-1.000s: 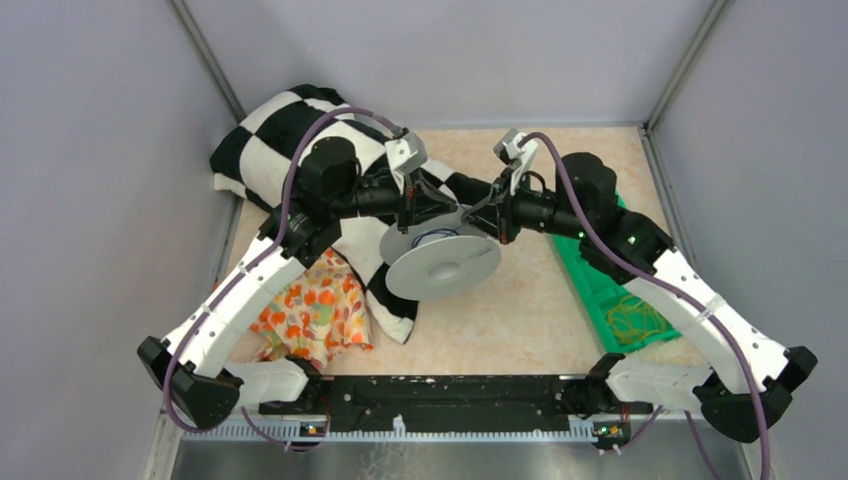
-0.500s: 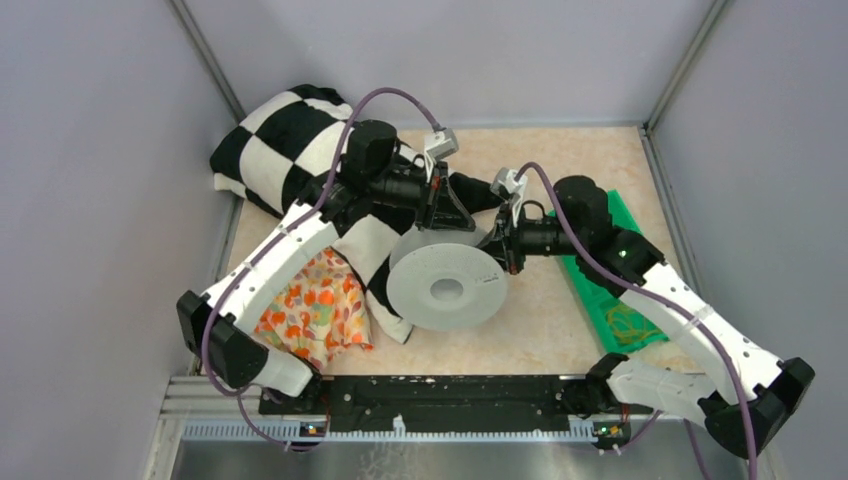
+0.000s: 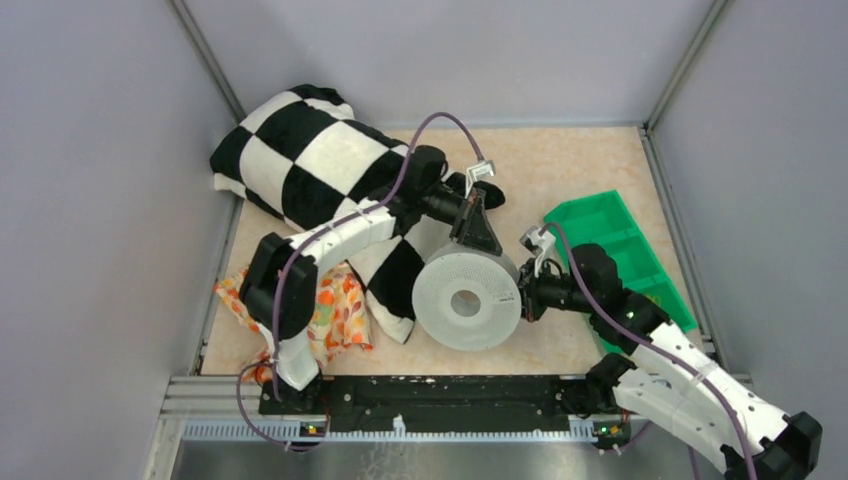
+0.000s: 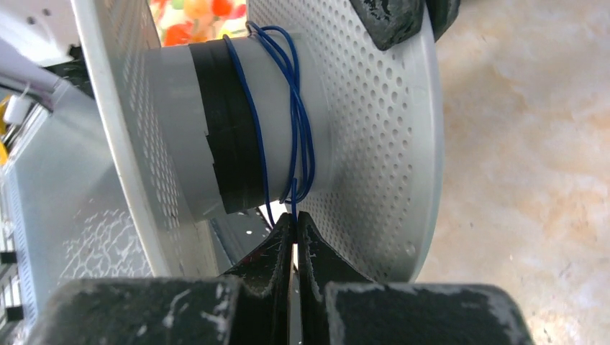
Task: Wrap the cables
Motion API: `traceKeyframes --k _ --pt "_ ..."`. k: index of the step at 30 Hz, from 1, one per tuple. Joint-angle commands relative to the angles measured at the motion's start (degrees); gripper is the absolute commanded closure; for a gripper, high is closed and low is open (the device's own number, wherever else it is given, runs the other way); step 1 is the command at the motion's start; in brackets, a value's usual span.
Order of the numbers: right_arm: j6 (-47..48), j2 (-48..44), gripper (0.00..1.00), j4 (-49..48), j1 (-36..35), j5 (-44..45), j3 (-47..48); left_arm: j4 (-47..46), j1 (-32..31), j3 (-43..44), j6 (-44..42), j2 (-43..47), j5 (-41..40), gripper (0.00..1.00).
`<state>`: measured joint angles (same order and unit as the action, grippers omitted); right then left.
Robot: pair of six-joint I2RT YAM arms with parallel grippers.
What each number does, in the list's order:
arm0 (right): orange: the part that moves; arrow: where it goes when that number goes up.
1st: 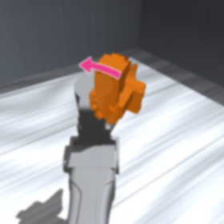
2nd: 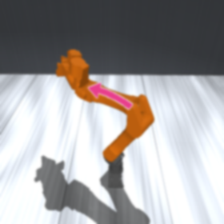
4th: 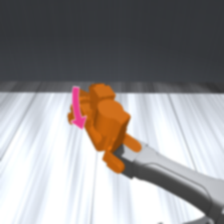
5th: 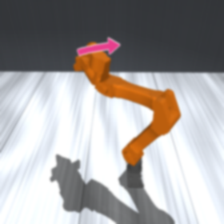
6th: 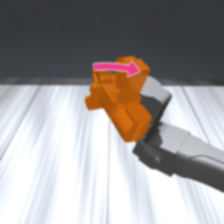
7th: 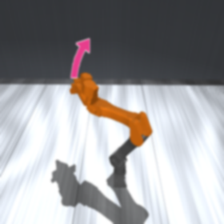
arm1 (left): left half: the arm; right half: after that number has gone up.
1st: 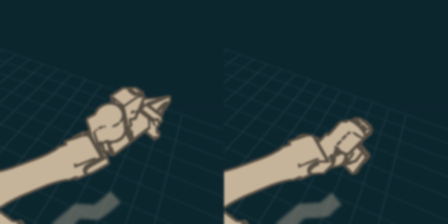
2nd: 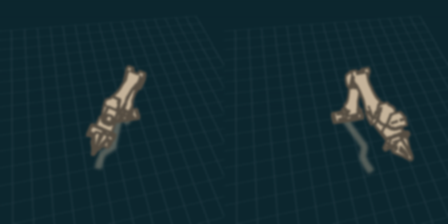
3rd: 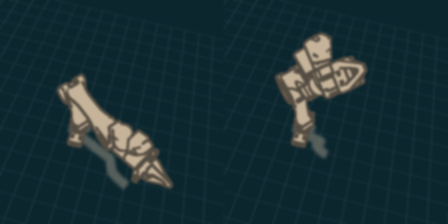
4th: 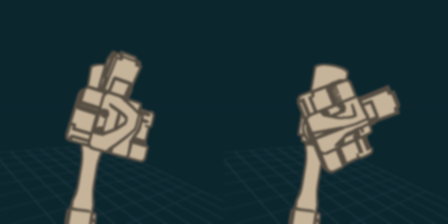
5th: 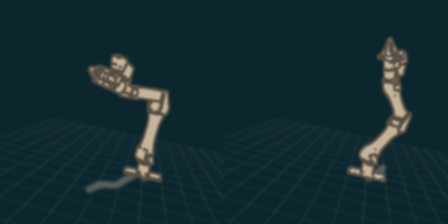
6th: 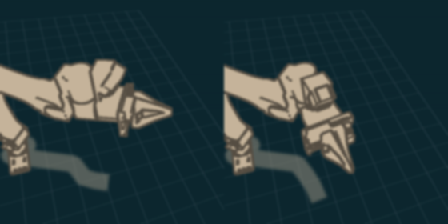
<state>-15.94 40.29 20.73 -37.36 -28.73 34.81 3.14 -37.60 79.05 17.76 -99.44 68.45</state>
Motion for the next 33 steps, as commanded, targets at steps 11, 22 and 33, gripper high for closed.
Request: traceKeyframes --k 11,22,33 --pt "-19.92 -11.64 1.00 -20.04 1.07 10.18 -19.19 -26.61 -1.91 5.69 6.94 -18.49 0.12 1.00" --pt "-25.70 -17.60 1.00 -23.83 1.12 17.23 -29.04 -28.83 -1.90 13.62 9.54 -30.25 -1.64 0.91" --pt "-31.64 -21.30 1.00 -25.69 1.08 20.95 -32.92 -29.55 -1.86 18.71 11.63 -36.22 -4.40 0.60"
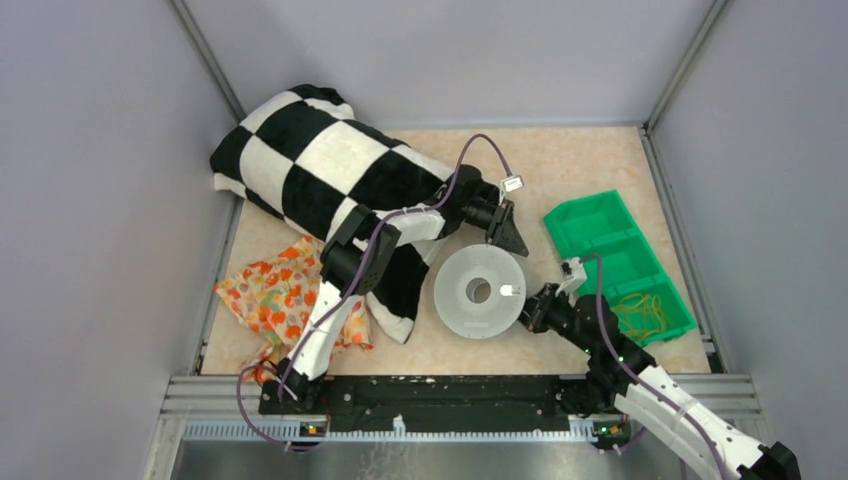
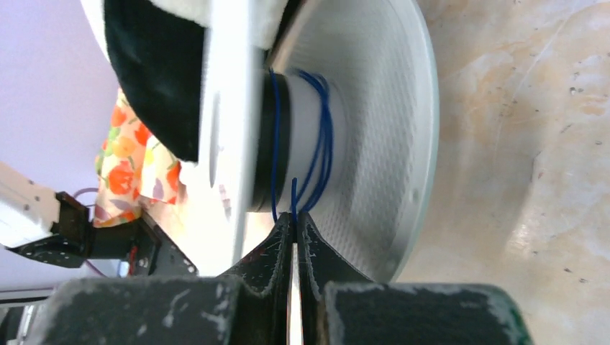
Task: Wrap the cables
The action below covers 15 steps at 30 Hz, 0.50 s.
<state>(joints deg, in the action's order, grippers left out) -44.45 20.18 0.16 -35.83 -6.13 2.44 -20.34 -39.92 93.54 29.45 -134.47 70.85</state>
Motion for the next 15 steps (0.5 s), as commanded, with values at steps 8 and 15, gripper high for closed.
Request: traceKeyframes --k 8,15 --pt "-3.41 -1.11 1.00 -4.71 -0.42 -1.39 -0.96 -5.99 0.45 8.75 1.27 -2.87 -8.00 0.48" --pt "-4.25 -1.11 1.00 -5.27 -0.44 -1.19 -1.94 -4.06 0.46 13.17 2.20 -1.03 -12.90 0.47"
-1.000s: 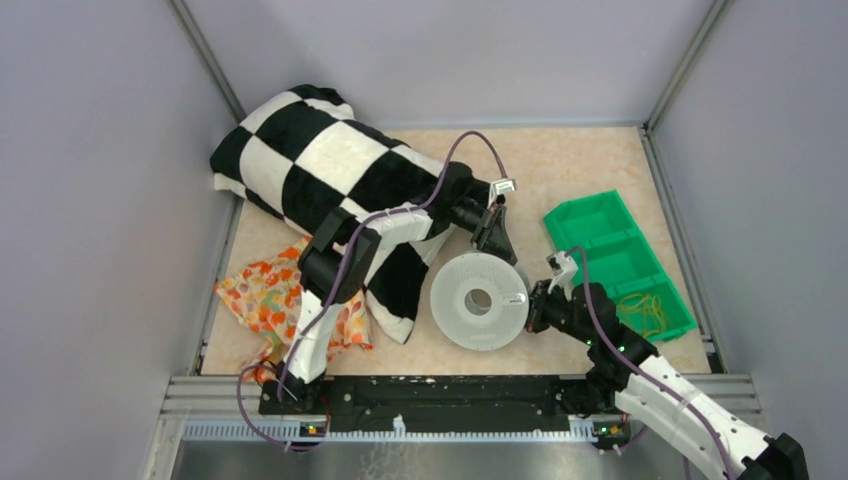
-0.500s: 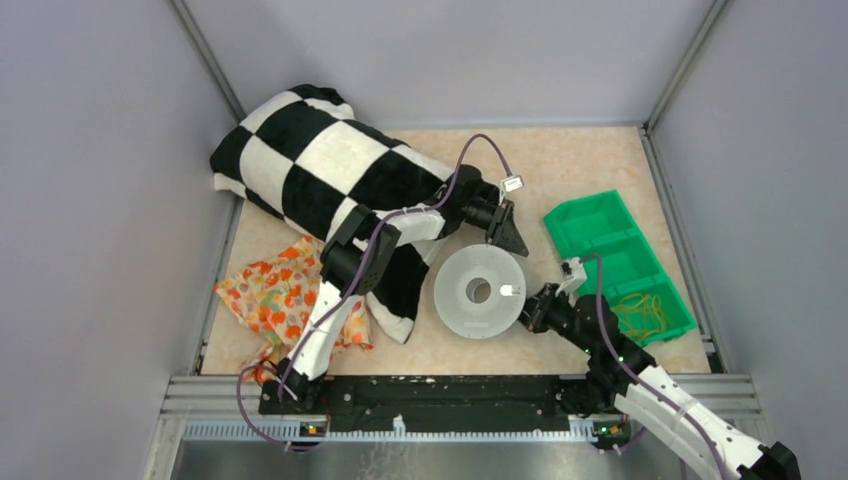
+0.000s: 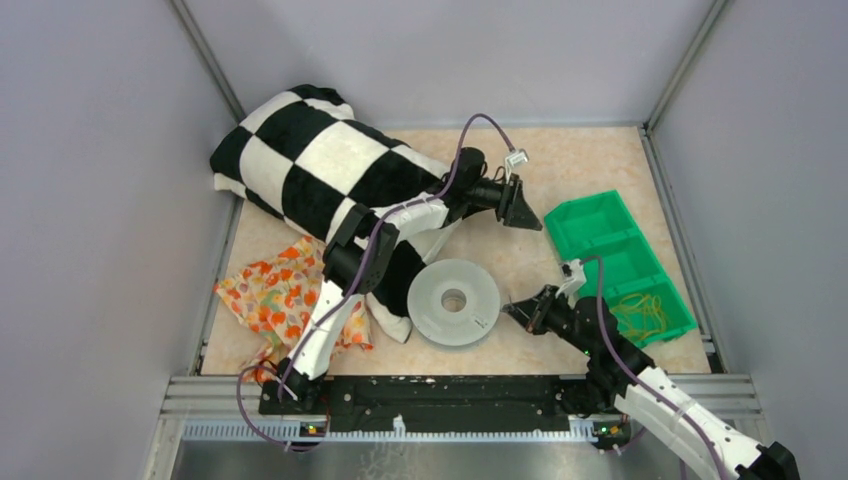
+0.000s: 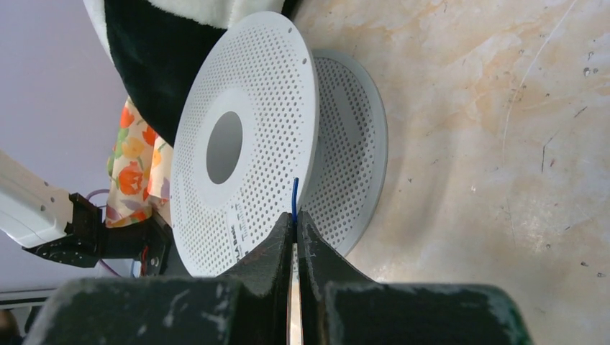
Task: Wrap the cables
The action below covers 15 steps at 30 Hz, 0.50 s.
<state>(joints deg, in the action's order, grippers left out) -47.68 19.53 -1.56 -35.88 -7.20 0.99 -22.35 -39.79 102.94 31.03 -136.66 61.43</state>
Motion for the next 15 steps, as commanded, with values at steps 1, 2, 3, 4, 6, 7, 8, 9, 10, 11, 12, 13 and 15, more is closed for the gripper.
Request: traceKeyframes --k 1,2,3,4,6,7,8,9,10,11,12,13,15 --pt "-1.21 -0.46 1.00 -3.72 -0.42 -0.05 -0.55 -1.87 0.36 3.93 1.16 1.85 -4.83 0.47" --pt "-1.39 -0.34 1.00 -3.98 -0.38 -0.03 -0.55 -1.62 0.36 3.86 1.30 2.91 -5.87 0.47" --pt "-1.49 -0.29 1.00 -4.17 -0.37 -0.05 -0.55 -0.65 0.37 3.71 1.27 4.10 -7.03 0.48" --pt "-1.54 -0.12 1.00 -4.23 -0.34 0.03 -0.56 0.42 0.37 3.36 1.05 5.92 -7.84 0.48" --pt "-1.75 0.34 1.00 -4.24 -0.40 0.17 -2.09 2.67 0.33 1.59 0.42 10.22 -10.55 0.48" --pt "-1.84 0.58 1.00 -4.13 -0.40 0.35 -2.13 4.09 0.32 0.28 -0.13 12.75 -12.01 0.48" --pt "-1.98 0.86 1.00 -4.15 -0.42 0.38 -2.21 5.53 0.33 -1.65 -0.74 15.79 -14.04 0.48" --pt "-1.98 1.14 1.00 -4.23 -0.42 0.38 -2.27 7.44 0.35 -3.82 -1.42 18.83 -16.97 0.48" --pt "-2.09 1.47 1.00 -4.24 -0.35 0.53 -2.23 9.20 0.36 -6.13 -2.17 22.43 -19.72 0.48" --pt "-2.28 1.74 1.00 -4.24 -0.46 0.59 -2.23 11.36 0.33 -8.78 -3.03 26.04 -22.61 0.47" --pt "-2.38 1.99 1.00 -4.13 -0.40 0.73 -2.23 13.56 0.33 -11.24 -3.67 29.48 -25.68 0.47" --pt "-2.60 2.20 1.00 -3.95 -0.41 0.93 -2.22 15.75 0.33 -14.10 -4.11 33.12 -28.48 0.46" --pt "-2.79 2.61 1.00 -3.85 -0.38 1.15 -2.22 20.45 0.16 -19.55 -4.93 39.65 -33.67 0.46"
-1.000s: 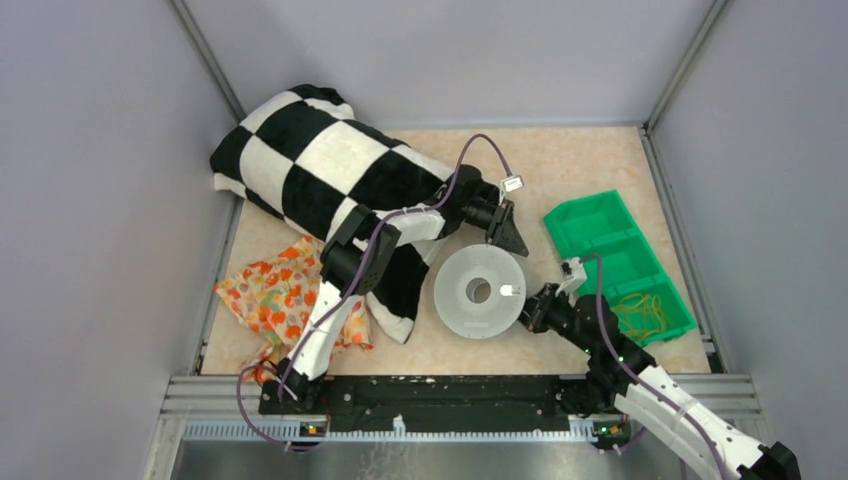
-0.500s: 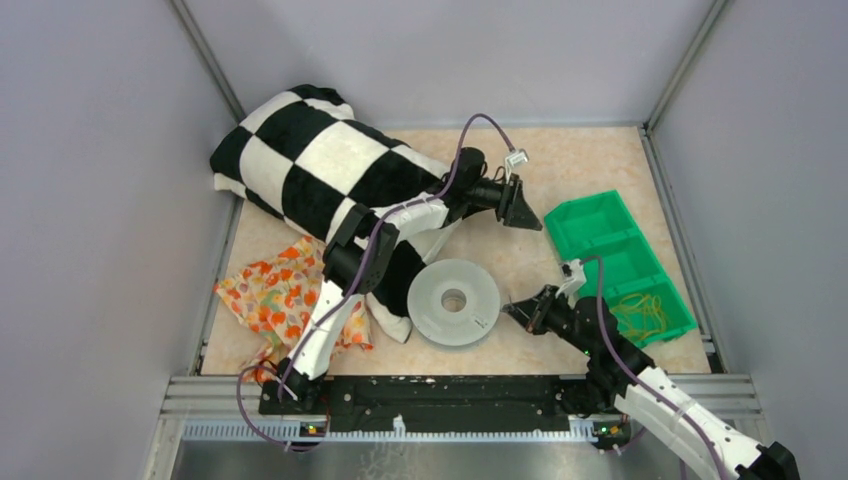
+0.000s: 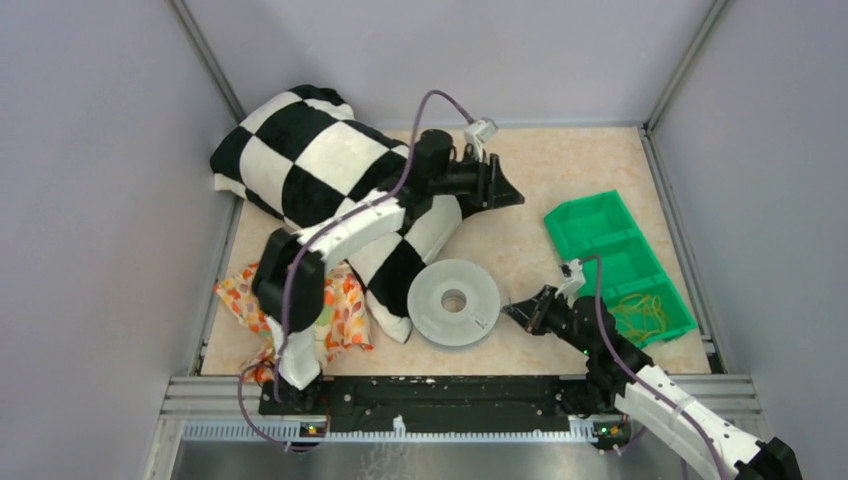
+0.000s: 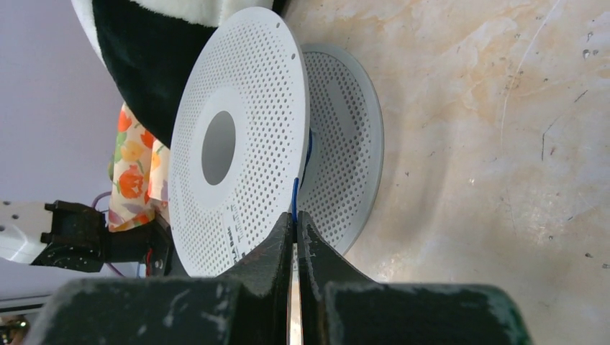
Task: Wrap the cables
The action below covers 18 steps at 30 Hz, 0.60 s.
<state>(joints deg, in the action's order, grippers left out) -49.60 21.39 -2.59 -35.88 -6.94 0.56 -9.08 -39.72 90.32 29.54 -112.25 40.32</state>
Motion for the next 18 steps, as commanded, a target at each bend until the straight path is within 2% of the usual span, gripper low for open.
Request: traceKeyframes --k 1,7,11,15,18 --pt "-1.07 1.04 1.00 -2.69 -0.42 0.92 -1.86 10.55 -0.03 -9.57 -3.73 18.21 -15.58 0.46" --pt "-2.45 2.70 1.00 -1.85 -0.40 1.83 -2.04 22.88 -1.49 -25.32 -1.28 35.23 -26.92 0.45" --pt "-3.60 3.28 1.00 -0.90 -0.38 1.95 -2.29 30.11 -2.45 -35.57 3.76 46.89 -33.42 0.39" --pt "-4.62 4.32 1.00 -0.97 -0.39 1.37 -2.58 33.04 -2.55 -44.36 8.36 54.17 -34.19 0.35" --pt "-4.94 5.45 1.00 -1.60 -0.36 0.90 -2.58 32.26 -2.64 -48.86 11.31 56.54 -30.82 0.34"
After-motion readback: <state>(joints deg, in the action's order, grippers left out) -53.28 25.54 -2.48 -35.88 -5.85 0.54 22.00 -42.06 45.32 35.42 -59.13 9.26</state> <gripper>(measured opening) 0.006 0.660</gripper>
